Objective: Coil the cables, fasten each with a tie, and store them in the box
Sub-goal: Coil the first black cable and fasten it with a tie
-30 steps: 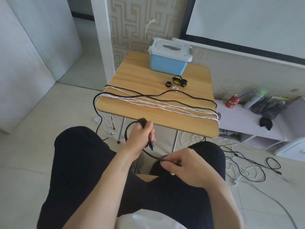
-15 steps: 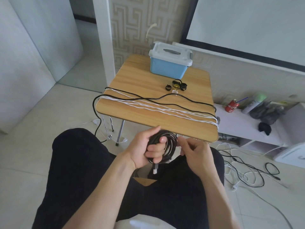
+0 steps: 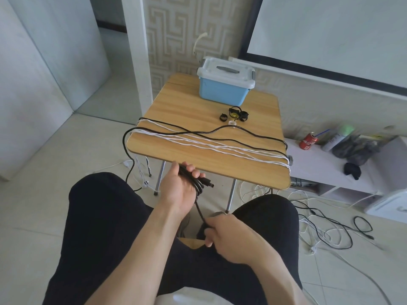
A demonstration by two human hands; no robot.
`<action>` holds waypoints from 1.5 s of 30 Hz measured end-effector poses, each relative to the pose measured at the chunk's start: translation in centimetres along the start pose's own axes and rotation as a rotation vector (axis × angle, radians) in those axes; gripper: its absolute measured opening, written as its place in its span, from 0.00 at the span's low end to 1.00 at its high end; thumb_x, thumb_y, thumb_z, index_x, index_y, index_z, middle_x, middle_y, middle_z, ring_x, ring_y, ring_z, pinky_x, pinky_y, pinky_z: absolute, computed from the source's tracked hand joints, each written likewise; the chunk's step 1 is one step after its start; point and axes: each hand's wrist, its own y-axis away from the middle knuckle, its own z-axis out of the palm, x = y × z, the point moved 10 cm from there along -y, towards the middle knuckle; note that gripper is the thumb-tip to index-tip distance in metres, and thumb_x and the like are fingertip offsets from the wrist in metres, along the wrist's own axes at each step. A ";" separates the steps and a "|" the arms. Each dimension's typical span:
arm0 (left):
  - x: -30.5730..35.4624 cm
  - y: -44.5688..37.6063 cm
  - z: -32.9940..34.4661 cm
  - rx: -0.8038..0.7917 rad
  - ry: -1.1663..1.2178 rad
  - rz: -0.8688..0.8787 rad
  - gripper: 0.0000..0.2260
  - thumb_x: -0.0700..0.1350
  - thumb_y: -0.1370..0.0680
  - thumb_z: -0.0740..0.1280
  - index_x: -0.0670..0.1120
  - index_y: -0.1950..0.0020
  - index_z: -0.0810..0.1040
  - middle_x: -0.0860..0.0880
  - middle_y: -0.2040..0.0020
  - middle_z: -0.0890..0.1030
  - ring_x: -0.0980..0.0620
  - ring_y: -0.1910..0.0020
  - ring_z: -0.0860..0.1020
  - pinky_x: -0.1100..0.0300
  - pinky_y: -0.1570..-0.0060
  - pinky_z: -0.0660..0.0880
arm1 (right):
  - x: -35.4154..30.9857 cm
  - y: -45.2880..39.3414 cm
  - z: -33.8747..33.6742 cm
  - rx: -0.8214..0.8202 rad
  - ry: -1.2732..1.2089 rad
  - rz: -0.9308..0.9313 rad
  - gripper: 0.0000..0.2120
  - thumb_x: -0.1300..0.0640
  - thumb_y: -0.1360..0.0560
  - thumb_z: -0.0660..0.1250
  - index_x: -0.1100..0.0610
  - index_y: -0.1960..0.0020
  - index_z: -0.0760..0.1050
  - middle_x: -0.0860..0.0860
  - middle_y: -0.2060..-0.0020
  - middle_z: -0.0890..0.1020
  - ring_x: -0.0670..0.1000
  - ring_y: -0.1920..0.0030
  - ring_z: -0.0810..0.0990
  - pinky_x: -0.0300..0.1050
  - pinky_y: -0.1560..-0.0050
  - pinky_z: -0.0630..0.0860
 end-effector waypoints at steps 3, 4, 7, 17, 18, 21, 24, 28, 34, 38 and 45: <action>0.2 -0.5 -0.5 0.005 -0.285 0.034 0.15 0.52 0.14 0.53 0.44 0.53 0.69 0.49 0.67 0.71 0.51 0.70 0.69 0.53 0.54 0.72 | -0.9 0.8 -1.9 0.086 -0.092 -0.017 0.12 0.54 0.17 0.59 0.57 0.52 0.80 0.52 0.57 0.83 0.54 0.59 0.81 0.56 0.54 0.80; -0.1 -0.4 -0.3 -0.025 -0.422 0.021 0.14 0.52 0.14 0.54 0.44 0.51 0.69 0.49 0.67 0.71 0.51 0.69 0.69 0.52 0.54 0.72 | -1.1 1.1 -3.2 0.164 -0.139 -0.026 0.12 0.52 0.18 0.61 0.54 0.53 0.81 0.50 0.59 0.83 0.52 0.61 0.81 0.54 0.56 0.80; -1.8 0.9 1.4 -0.201 -0.749 -0.069 0.14 0.52 0.14 0.54 0.42 0.50 0.69 0.48 0.66 0.72 0.50 0.68 0.70 0.55 0.57 0.72 | -1.3 2.3 -6.6 0.378 -0.275 -0.057 0.09 0.50 0.20 0.67 0.48 0.49 0.85 0.44 0.62 0.85 0.46 0.64 0.82 0.44 0.59 0.81; -3.9 5.0 5.7 -0.551 -1.173 -0.154 0.26 0.53 0.14 0.51 0.35 0.58 0.76 0.42 0.67 0.77 0.49 0.67 0.78 0.61 0.59 0.75 | 1.7 4.3 -10.2 0.741 -0.603 -0.083 0.09 0.49 0.31 0.80 0.51 0.59 0.82 0.46 0.72 0.83 0.47 0.72 0.82 0.48 0.67 0.81; -4.2 5.3 5.7 -0.593 -1.243 -0.160 0.28 0.54 0.14 0.49 0.33 0.56 0.76 0.41 0.68 0.76 0.48 0.68 0.76 0.60 0.59 0.75 | 2.1 4.1 -10.1 0.759 -0.599 -0.081 0.12 0.48 0.33 0.81 0.51 0.59 0.81 0.45 0.73 0.83 0.46 0.72 0.81 0.46 0.67 0.80; -4.9 5.4 4.4 -0.609 -1.343 -0.252 0.34 0.60 0.15 0.48 0.29 0.51 0.75 0.44 0.74 0.70 0.48 0.73 0.70 0.58 0.57 0.74 | 3.4 3.6 -10.1 0.827 -0.549 -0.079 0.25 0.41 0.40 0.83 0.51 0.53 0.77 0.42 0.64 0.78 0.43 0.64 0.76 0.32 0.62 0.72; -5.6 5.5 3.6 -0.647 -1.306 -0.348 0.36 0.66 0.18 0.52 0.36 0.66 0.74 0.46 0.76 0.63 0.50 0.77 0.66 0.57 0.61 0.72 | 3.4 1.7 -8.7 0.684 -0.538 -0.145 0.39 0.27 0.41 0.74 0.47 0.37 0.75 0.41 0.43 0.76 0.42 0.41 0.76 0.31 0.43 0.71; -5.4 5.5 4.2 -0.629 -0.802 -0.437 0.30 0.67 0.20 0.54 0.44 0.64 0.77 0.54 0.80 0.61 0.55 0.82 0.59 0.60 0.78 0.63 | 3.6 0.6 -6.9 0.508 -0.877 -0.174 0.27 0.32 0.30 0.71 0.48 0.38 0.79 0.46 0.48 0.85 0.47 0.45 0.83 0.42 0.42 0.78; -5.2 4.8 4.3 -0.544 -0.531 -0.431 0.37 0.68 0.19 0.46 0.40 0.65 0.76 0.53 0.80 0.56 0.54 0.82 0.55 0.63 0.80 0.63 | 4.4 -1.4 -4.8 0.371 -1.276 -0.143 0.42 0.30 0.39 0.78 0.65 0.42 0.80 0.68 0.48 0.82 0.69 0.45 0.82 0.64 0.40 0.78; -4.9 3.7 2.3 -0.362 -0.531 -0.387 0.39 0.68 0.19 0.45 0.44 0.72 0.79 0.54 0.82 0.59 0.56 0.83 0.58 0.63 0.80 0.60 | 5.2 -2.2 -3.3 0.257 -1.331 -0.041 0.45 0.30 0.44 0.80 0.68 0.46 0.80 0.63 0.58 0.84 0.62 0.56 0.84 0.59 0.51 0.82; -4.0 1.5 0.0 -0.014 -0.559 -0.260 0.31 0.60 0.17 0.53 0.36 0.61 0.79 0.49 0.78 0.65 0.52 0.81 0.63 0.60 0.76 0.65 | 5.9 -2.6 -2.4 0.360 -1.646 -0.044 0.21 0.41 0.34 0.79 0.59 0.57 0.84 0.51 0.70 0.73 0.50 0.67 0.73 0.44 0.58 0.74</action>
